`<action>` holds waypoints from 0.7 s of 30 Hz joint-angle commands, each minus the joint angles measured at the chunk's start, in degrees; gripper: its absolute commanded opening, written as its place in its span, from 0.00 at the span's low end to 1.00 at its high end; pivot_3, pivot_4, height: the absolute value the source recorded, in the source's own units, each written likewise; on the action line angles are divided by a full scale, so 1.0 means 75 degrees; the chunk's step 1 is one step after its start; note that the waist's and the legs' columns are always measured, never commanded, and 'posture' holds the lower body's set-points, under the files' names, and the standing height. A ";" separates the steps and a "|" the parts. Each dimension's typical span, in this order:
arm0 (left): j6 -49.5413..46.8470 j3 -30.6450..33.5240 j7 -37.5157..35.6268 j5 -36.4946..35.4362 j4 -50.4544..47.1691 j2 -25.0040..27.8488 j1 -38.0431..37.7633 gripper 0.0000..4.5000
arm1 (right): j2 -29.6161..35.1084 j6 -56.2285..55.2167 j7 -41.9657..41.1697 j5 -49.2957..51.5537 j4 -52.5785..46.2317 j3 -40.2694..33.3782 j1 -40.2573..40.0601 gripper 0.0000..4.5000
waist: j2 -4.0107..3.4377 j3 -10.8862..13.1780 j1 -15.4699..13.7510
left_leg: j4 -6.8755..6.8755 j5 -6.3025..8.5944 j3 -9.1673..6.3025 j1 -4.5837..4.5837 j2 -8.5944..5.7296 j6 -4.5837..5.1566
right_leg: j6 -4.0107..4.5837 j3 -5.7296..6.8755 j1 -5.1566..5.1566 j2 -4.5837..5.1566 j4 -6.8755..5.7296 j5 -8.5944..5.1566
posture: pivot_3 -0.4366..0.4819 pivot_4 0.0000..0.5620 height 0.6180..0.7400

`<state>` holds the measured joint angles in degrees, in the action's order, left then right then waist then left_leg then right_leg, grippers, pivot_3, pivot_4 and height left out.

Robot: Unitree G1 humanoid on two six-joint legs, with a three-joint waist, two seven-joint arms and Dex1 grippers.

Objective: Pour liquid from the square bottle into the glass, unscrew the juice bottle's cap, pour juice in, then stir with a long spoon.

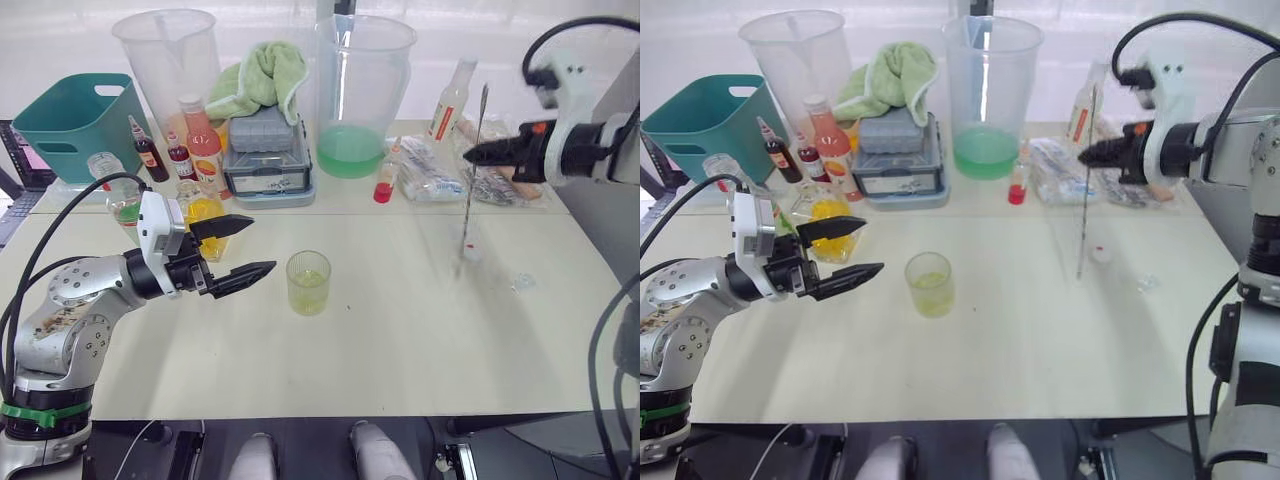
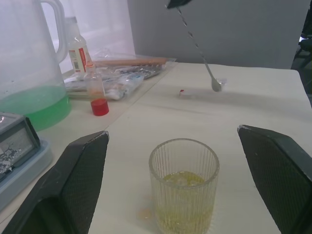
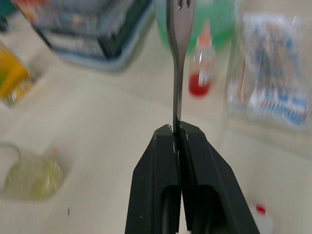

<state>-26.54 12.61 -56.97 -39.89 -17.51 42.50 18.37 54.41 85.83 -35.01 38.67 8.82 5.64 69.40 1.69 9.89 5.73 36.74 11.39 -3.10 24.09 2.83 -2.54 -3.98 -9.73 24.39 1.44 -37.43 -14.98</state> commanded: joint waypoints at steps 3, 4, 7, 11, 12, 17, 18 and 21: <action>0.0114 0.0095 0.0041 -0.0024 -0.0481 0.0053 -0.0144 0.99 | -0.0122 0.0649 -0.0690 -0.0308 0.0533 0.1410 0.0154 0.00 | 0.0000 0.0000 -0.0006 | 0.0001 0.0000 0.0001 0.0004 -0.0001 0.0000 | -0.0005 0.0000 0.0002 0.0001 0.0000 -0.0002 | 0.48 0.27 0.90; 0.0104 0.0098 0.0059 -0.0034 -0.0553 0.0050 -0.0197 0.99 | -0.0243 0.0758 -0.0709 -0.0375 0.0792 0.1504 0.0182 0.00 | 0.0000 0.0000 -0.0009 | 0.0003 0.0000 -0.0001 0.0003 -0.0001 0.0000 | -0.0005 0.0000 -0.0001 0.0001 0.0001 -0.0002 | 0.48 0.27 0.90; 0.0128 0.0249 0.0034 -0.0096 -0.0764 0.0099 -0.0451 0.99 | -0.0871 0.0777 -0.0494 -0.0791 0.2073 0.1468 0.0244 0.00 | 0.0000 0.0000 -0.0020 | 0.0007 0.0000 -0.0001 0.0011 -0.0001 0.0000 | 0.0004 0.0000 0.0000 0.0002 0.0007 0.0007 | 0.48 0.27 0.90; 0.0282 0.0355 -0.0056 -0.0060 -0.0915 0.0137 -0.0690 0.99 | -0.1520 0.0621 -0.0179 -0.1297 0.3237 0.1109 0.0353 0.00 | 0.0000 0.0000 -0.0018 | 0.0007 0.0000 -0.0004 0.0015 -0.0002 0.0000 | 0.0012 0.0002 0.0002 0.0001 0.0008 0.0013 | 0.48 0.27 0.90; 0.0313 0.0391 -0.0071 -0.0059 -0.0950 0.0144 -0.0765 0.99 | -0.1666 0.0488 -0.0075 -0.1464 0.3481 0.1089 0.0338 0.00 | 0.0000 0.0000 -0.0017 | 0.0007 0.0000 -0.0005 0.0015 -0.0002 0.0000 | 0.0012 0.0003 0.0002 0.0001 0.0009 0.0013 | 0.48 0.27 0.90; 0.0454 0.0489 -0.0108 -0.0002 -0.1031 0.0180 -0.1094 0.99 | -0.2231 -0.0242 0.0106 -0.2071 0.4291 0.1019 0.0153 0.00 | -0.0001 0.0001 -0.0009 | 0.0007 0.0000 -0.0006 0.0016 -0.0002 0.0000 | 0.0010 0.0005 -0.0001 0.0001 0.0018 0.0015 | 0.48 0.27 0.90; 0.0471 0.0510 -0.0101 0.0011 -0.1040 0.0191 -0.1169 0.99 | -0.2318 -0.0305 0.0063 -0.2106 0.4381 0.0973 0.0128 0.00 | -0.0001 0.0001 -0.0007 | 0.0007 0.0000 -0.0006 0.0016 -0.0002 0.0000 | 0.0009 0.0005 -0.0002 0.0001 0.0019 0.0015 | 0.48 0.27 0.90; 0.0527 0.0544 -0.0087 0.0046 -0.1041 0.0212 -0.1371 1.00 | -0.2383 -0.0678 -0.0111 -0.2287 0.4376 0.0992 0.0038 0.15 | -0.0001 0.0001 -0.0007 | 0.0006 0.0000 -0.0007 0.0016 -0.0002 0.0000 | 0.0009 0.0005 -0.0003 0.0001 0.0021 0.0016 | 0.48 0.27 0.90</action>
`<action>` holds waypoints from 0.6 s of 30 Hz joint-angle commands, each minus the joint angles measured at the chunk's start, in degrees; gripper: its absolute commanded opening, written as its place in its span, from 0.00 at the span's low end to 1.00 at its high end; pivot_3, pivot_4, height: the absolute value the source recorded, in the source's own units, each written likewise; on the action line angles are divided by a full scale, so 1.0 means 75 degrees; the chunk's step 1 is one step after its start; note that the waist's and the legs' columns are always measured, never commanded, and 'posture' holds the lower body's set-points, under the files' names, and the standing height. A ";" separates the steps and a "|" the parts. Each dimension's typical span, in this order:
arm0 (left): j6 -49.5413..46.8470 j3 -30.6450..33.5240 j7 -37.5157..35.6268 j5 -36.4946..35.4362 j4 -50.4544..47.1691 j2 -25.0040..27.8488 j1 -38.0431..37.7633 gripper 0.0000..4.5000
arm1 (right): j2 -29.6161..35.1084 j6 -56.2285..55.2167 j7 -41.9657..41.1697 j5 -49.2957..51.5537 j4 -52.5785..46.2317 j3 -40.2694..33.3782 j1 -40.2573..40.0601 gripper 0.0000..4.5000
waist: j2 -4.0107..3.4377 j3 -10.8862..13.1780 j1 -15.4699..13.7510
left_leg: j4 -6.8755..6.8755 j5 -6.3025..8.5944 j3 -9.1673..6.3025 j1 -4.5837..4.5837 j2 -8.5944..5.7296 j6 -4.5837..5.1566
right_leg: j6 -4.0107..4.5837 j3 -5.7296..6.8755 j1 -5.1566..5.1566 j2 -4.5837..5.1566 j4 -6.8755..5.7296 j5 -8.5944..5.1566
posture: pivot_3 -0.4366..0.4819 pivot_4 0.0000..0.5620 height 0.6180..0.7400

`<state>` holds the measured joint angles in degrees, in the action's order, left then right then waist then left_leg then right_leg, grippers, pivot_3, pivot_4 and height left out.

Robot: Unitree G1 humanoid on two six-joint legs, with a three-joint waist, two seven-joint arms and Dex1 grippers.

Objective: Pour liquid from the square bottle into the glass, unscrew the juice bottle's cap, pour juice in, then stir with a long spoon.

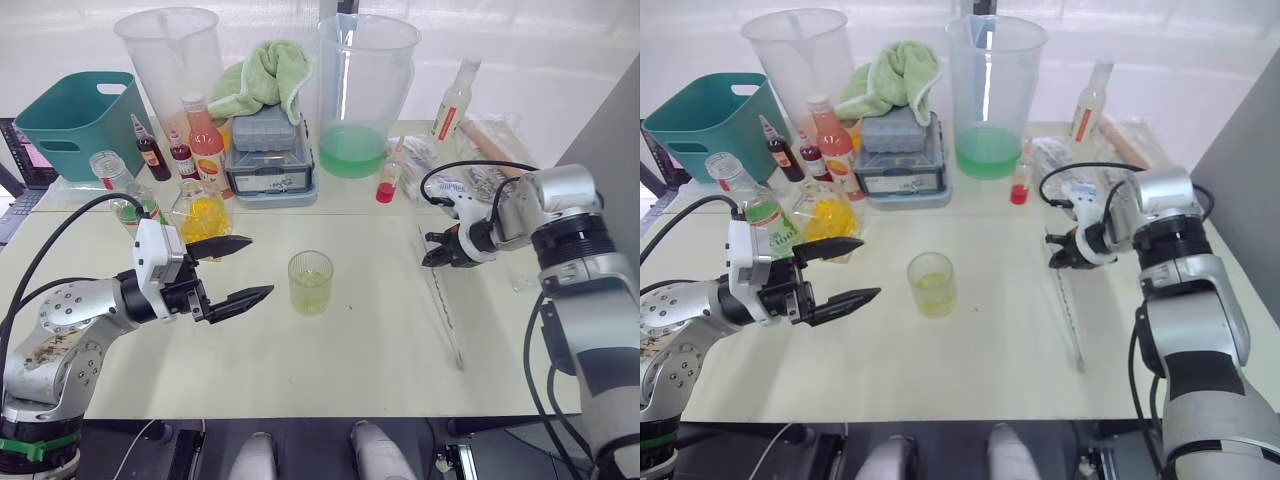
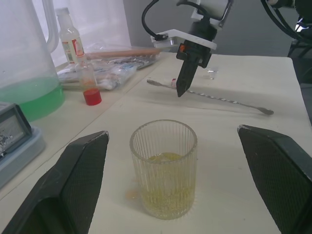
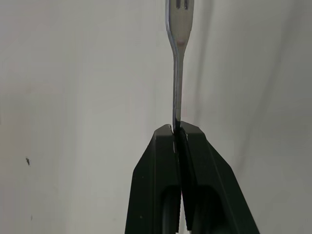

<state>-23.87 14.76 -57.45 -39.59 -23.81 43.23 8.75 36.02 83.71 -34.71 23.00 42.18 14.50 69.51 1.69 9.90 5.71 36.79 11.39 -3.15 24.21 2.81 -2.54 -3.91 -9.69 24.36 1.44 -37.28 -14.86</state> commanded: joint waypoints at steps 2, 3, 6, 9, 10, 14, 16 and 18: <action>0.0214 0.0278 -0.0053 0.0027 -0.0172 0.0124 -0.0224 1.00 | 0.0080 -0.0549 -0.0171 -0.0296 -0.0049 -0.0266 0.0032 0.29 | -0.0001 0.0001 -0.0009 | 0.0000 0.0000 -0.0001 0.0002 0.0000 0.0000 | -0.0001 0.0001 0.0000 0.0001 0.0001 0.0000 | 0.48 0.27 0.90; 0.0231 0.0272 -0.0110 0.0077 -0.0152 0.0172 -0.0337 1.00 | 0.0128 -0.0539 -0.0274 -0.0287 -0.0076 -0.0298 0.0058 0.36 | -0.0001 0.0001 -0.0005 | 0.0000 0.0000 0.0000 0.0002 0.0000 0.0000 | -0.0002 0.0001 0.0000 0.0001 0.0002 0.0001 | 0.48 0.27 0.90; 0.0540 0.0337 -0.0383 0.0351 -0.0020 0.0347 -0.0701 1.00 | 0.0365 -0.0326 -0.0560 -0.0231 -0.0435 -0.0331 0.0056 0.60 | -0.0003 0.0002 0.0001 | -0.0001 0.0000 -0.0001 0.0001 0.0000 0.0000 | -0.0002 0.0001 0.0000 0.0000 0.0003 0.0001 | 0.48 0.27 0.90; 0.0608 0.0741 -0.0591 0.0209 0.0249 0.0470 -0.1044 1.00 | 0.1002 -0.0229 -0.1202 0.0154 -0.1674 -0.0421 -0.0354 0.84 | -0.0014 0.0008 -0.0012 | -0.0003 0.0000 -0.0001 0.0003 0.0000 0.0000 | -0.0002 0.0002 0.0002 0.0001 0.0006 0.0001 | 0.48 0.27 0.90; 0.0611 0.0878 -0.0680 0.0171 0.0319 0.0506 -0.1184 1.00 | 0.1228 -0.0307 -0.1415 0.0312 -0.2173 -0.0572 -0.0584 0.92 | -0.0013 0.0008 -0.0017 | -0.0006 0.0001 -0.0003 0.0003 0.0001 0.0002 | -0.0002 0.0005 0.0002 0.0001 0.0008 0.0001 | 0.48 0.27 0.90; 0.0695 0.1147 -0.0887 0.0405 0.0850 0.0681 -0.1622 1.00 | 0.1989 -0.2643 -0.1706 0.0294 -0.4491 -0.1767 -0.2234 0.99 | -0.0013 0.0008 -0.0048 | -0.0006 0.0004 -0.0005 0.0004 0.0002 0.0005 | -0.0032 0.0012 -0.0006 0.0004 0.0022 -0.0019 | 0.48 0.27 0.90; 0.0867 0.1254 -0.0990 0.0616 0.1310 0.0775 -0.1748 1.00 | 0.1557 -0.3287 -0.1657 0.1040 -0.5015 -0.3377 -0.2850 0.99 | -0.0015 0.0009 -0.0030 | -0.0005 0.0004 0.0002 0.0001 0.0002 0.0005 | -0.0056 0.0012 -0.0006 0.0009 0.0021 -0.0032 | 0.48 0.27 0.90; 0.0959 0.1397 -0.0939 0.0807 0.1802 0.0818 -0.1842 1.00 | 0.1237 -0.3617 -0.2006 0.1953 -0.5392 -0.4853 -0.3424 0.99 | -0.0016 0.0011 0.0005 | -0.0004 0.0004 0.0002 -0.0005 0.0004 0.0005 | -0.0057 0.0012 -0.0008 0.0005 0.0016 -0.0032 | 0.48 0.27 0.90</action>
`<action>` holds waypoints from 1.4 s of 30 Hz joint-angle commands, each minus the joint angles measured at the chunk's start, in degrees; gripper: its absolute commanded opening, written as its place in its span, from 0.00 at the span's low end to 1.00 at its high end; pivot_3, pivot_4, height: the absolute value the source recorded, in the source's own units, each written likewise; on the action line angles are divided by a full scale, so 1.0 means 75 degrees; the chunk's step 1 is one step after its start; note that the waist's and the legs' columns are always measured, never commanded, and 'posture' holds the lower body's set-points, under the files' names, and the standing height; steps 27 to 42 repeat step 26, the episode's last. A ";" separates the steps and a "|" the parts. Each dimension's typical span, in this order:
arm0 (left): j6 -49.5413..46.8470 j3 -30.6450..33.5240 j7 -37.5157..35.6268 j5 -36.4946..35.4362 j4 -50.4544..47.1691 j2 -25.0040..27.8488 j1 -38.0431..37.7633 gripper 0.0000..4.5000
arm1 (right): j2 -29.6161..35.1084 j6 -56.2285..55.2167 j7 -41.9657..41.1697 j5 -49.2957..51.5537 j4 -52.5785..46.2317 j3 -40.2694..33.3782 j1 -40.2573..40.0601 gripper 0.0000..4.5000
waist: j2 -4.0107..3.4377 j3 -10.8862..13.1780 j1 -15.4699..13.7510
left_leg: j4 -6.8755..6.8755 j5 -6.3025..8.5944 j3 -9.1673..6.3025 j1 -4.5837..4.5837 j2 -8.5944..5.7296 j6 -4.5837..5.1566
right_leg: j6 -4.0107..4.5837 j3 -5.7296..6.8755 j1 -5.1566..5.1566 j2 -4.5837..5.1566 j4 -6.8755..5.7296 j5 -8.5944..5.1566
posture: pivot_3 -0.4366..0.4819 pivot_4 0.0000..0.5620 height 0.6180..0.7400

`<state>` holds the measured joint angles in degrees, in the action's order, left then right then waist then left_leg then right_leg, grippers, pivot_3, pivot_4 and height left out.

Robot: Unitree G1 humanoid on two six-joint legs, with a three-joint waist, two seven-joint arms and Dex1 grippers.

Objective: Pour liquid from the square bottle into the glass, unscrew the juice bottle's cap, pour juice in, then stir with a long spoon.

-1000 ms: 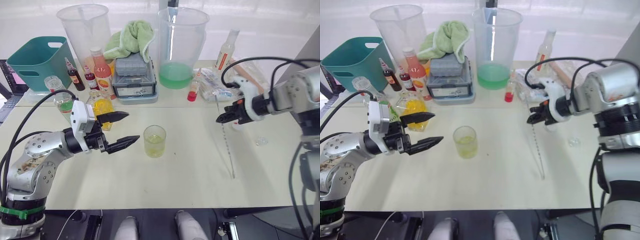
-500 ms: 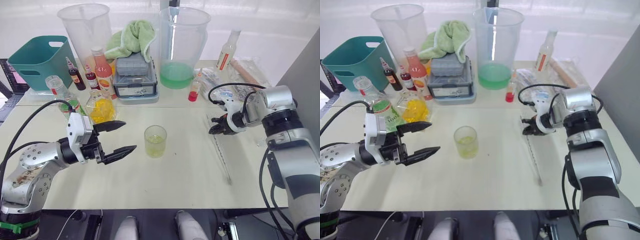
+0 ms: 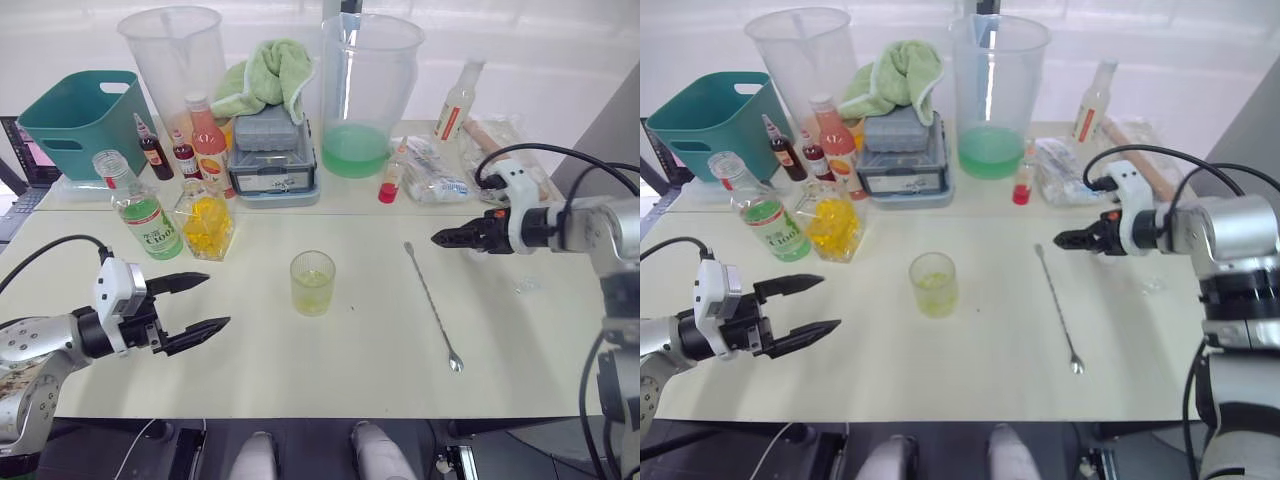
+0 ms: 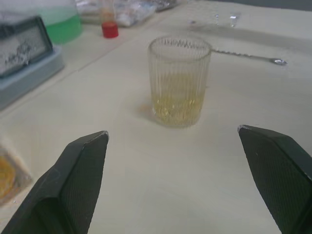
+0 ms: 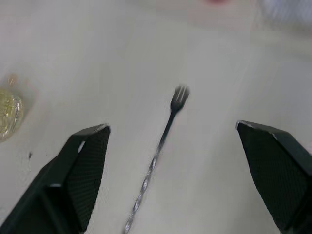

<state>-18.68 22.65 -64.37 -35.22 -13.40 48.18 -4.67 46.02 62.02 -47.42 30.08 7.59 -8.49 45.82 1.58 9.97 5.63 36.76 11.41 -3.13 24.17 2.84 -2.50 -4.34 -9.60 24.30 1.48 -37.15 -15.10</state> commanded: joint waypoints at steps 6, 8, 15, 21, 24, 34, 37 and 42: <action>0.1117 0.0368 0.0639 0.1548 0.1904 0.0217 -0.0260 1.00 | 0.0187 -0.1980 -0.0486 0.0881 -0.1310 -0.3075 -0.2499 0.99 | 0.0005 -0.0003 -0.0069 | 0.0001 -0.0001 -0.0004 -0.0012 0.0001 0.0000 | 0.0001 0.0001 -0.0022 0.0003 0.0005 0.0001 | 0.48 0.27 0.90; 0.1560 0.0486 0.0669 0.1728 0.2506 0.0195 -0.0241 1.00 | 0.0194 -0.2829 -0.0777 0.0615 -0.1511 -0.3248 -0.3486 0.99 | 0.0005 -0.0004 -0.0086 | 0.0005 -0.0001 0.0003 -0.0010 -0.0001 0.0000 | 0.0001 -0.0002 -0.0019 0.0005 0.0003 0.0002 | 0.48 0.27 0.90; 0.2339 0.0746 0.0894 0.1771 0.3571 0.0006 0.0023 1.00 | -0.0332 -0.6469 -0.1570 -0.0643 -0.0669 -0.3180 -0.6169 0.99 | 0.0015 -0.0010 -0.0088 | 0.0007 -0.0001 0.0009 -0.0032 0.0001 -0.0002 | -0.0002 -0.0005 -0.0032 0.0003 -0.0005 0.0002 | 0.48 0.27 0.90; 0.2847 0.0687 0.1119 0.1976 0.3943 -0.0218 0.0026 1.00 | -0.0415 -0.8213 -0.1568 -0.1046 0.0385 -0.3156 -0.6434 0.99 | 0.0015 -0.0010 0.0006 | 0.0007 -0.0002 0.0030 -0.0064 0.0002 -0.0004 | 0.0000 -0.0015 -0.0045 0.0008 -0.0009 0.0009 | 0.48 0.27 0.90; 0.3068 0.0607 0.1318 0.2188 0.4037 -0.0295 -0.0025 1.00 | -0.0426 -0.8474 -0.1556 -0.0983 0.0675 -0.3131 -0.6467 0.99 | 0.0015 -0.0010 0.0001 | 0.0006 -0.0002 0.0030 -0.0088 0.0005 -0.0005 | 0.0002 -0.0015 -0.0063 0.0005 -0.0012 0.0010 | 0.48 0.27 0.90; 0.3084 0.0555 0.1284 0.2157 0.4033 -0.0350 -0.0043 1.00 | -0.0414 -0.8647 -0.1565 -0.0967 0.0823 -0.3098 -0.6483 0.99 | 0.0015 -0.0010 -0.0003 | 0.0006 -0.0002 0.0028 -0.0102 0.0004 -0.0005 | 0.0001 -0.0015 -0.0084 0.0005 -0.0009 0.0008 | 0.48 0.27 0.90; 0.3084 0.0555 0.1284 0.2157 0.4033 -0.0350 -0.0043 1.00 | -0.0414 -0.8647 -0.1565 -0.0967 0.0823 -0.3098 -0.6483 0.99 | 0.0015 -0.0010 -0.0003 | 0.0006 -0.0002 0.0028 -0.0102 0.0004 -0.0005 | 0.0001 -0.0015 -0.0084 0.0005 -0.0009 0.0008 | 0.48 0.27 0.90; 0.3084 0.0555 0.1284 0.2157 0.4033 -0.0350 -0.0043 1.00 | -0.0414 -0.8647 -0.1565 -0.0967 0.0823 -0.3098 -0.6483 0.99 | 0.0015 -0.0010 -0.0003 | 0.0006 -0.0002 0.0028 -0.0102 0.0004 -0.0005 | 0.0001 -0.0015 -0.0084 0.0005 -0.0009 0.0008 | 0.48 0.27 0.90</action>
